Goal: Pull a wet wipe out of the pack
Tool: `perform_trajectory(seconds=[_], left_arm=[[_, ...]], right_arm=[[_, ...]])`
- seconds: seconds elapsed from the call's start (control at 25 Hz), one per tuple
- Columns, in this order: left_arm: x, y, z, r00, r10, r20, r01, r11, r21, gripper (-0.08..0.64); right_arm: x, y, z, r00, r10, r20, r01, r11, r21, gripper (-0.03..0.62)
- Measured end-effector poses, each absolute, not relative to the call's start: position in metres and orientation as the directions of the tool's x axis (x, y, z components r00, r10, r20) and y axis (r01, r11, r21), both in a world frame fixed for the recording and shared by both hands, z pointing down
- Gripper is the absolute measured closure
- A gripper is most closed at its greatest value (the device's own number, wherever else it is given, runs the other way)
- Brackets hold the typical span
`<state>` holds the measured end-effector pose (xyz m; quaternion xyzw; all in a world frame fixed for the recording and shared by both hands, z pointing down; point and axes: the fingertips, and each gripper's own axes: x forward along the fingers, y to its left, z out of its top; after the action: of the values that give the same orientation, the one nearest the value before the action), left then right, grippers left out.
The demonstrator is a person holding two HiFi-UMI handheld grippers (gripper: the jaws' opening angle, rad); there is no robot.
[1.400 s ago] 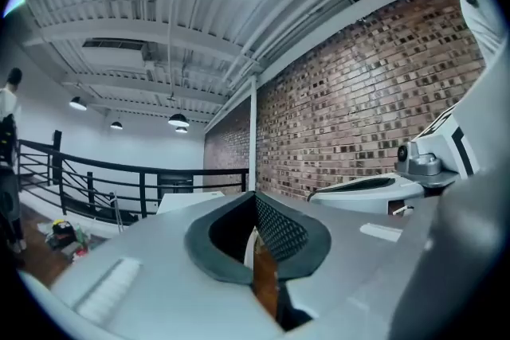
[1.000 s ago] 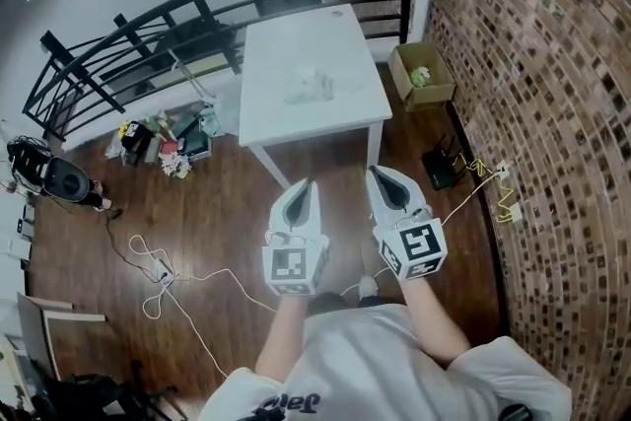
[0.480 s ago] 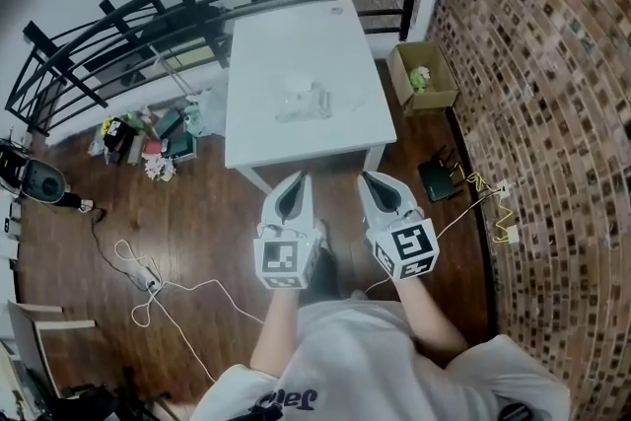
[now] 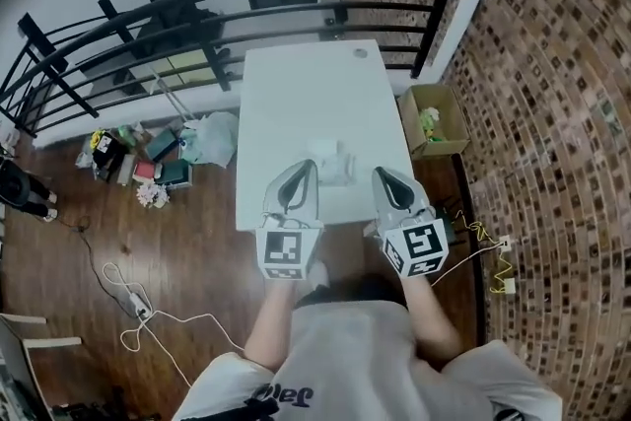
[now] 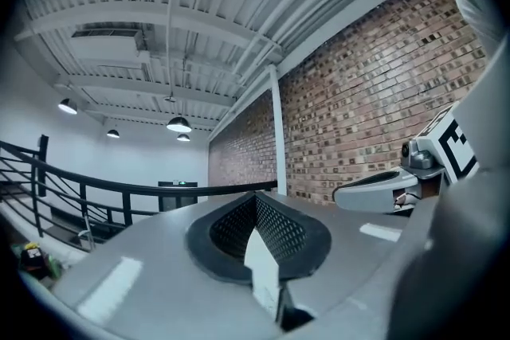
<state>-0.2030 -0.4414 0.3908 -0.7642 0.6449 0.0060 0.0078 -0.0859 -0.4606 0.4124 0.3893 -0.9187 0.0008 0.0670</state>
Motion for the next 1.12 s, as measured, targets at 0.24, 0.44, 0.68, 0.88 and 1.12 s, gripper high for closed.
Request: perform_trajectory(seconds=[0.24,0.44,0.68,0.88,1.12], left_arm=[[-0.243,-0.485,0.430,0.105,-0.993,0.054,-0.993,-0.102,0.063,0.545],[-0.260,-0.514,0.444,0.054,-0.996,0.073,-0.997,-0.049,0.066,0.545],[-0.282,-0.546,0.464,-0.026,-0.992,0.124,-0.996,0.037,0.083,0.545],[-0.280,-0.567,0.498,-0.029,-0.979,0.203,-0.994,0.049,0.093,0.545],[-0.287,-0.574,0.532,-0.035,-0.959,0.281,-0.989,0.074,0.128,0.545]], right_arm=[[-0.093,-0.514,0.463,-0.689,-0.663,0.292,-0.692,0.721,0.004,0.600],[-0.106,-0.561,0.481,-0.726,-0.602,0.332,-0.641,0.767,-0.010,0.600],[-0.146,-0.599,0.512,-0.796,-0.430,0.425,-0.496,0.867,-0.052,0.600],[-0.166,-0.615,0.552,-0.819,-0.239,0.522,-0.331,0.940,-0.088,0.600],[-0.191,-0.605,0.601,-0.762,0.009,0.648,-0.110,0.984,-0.142,0.583]])
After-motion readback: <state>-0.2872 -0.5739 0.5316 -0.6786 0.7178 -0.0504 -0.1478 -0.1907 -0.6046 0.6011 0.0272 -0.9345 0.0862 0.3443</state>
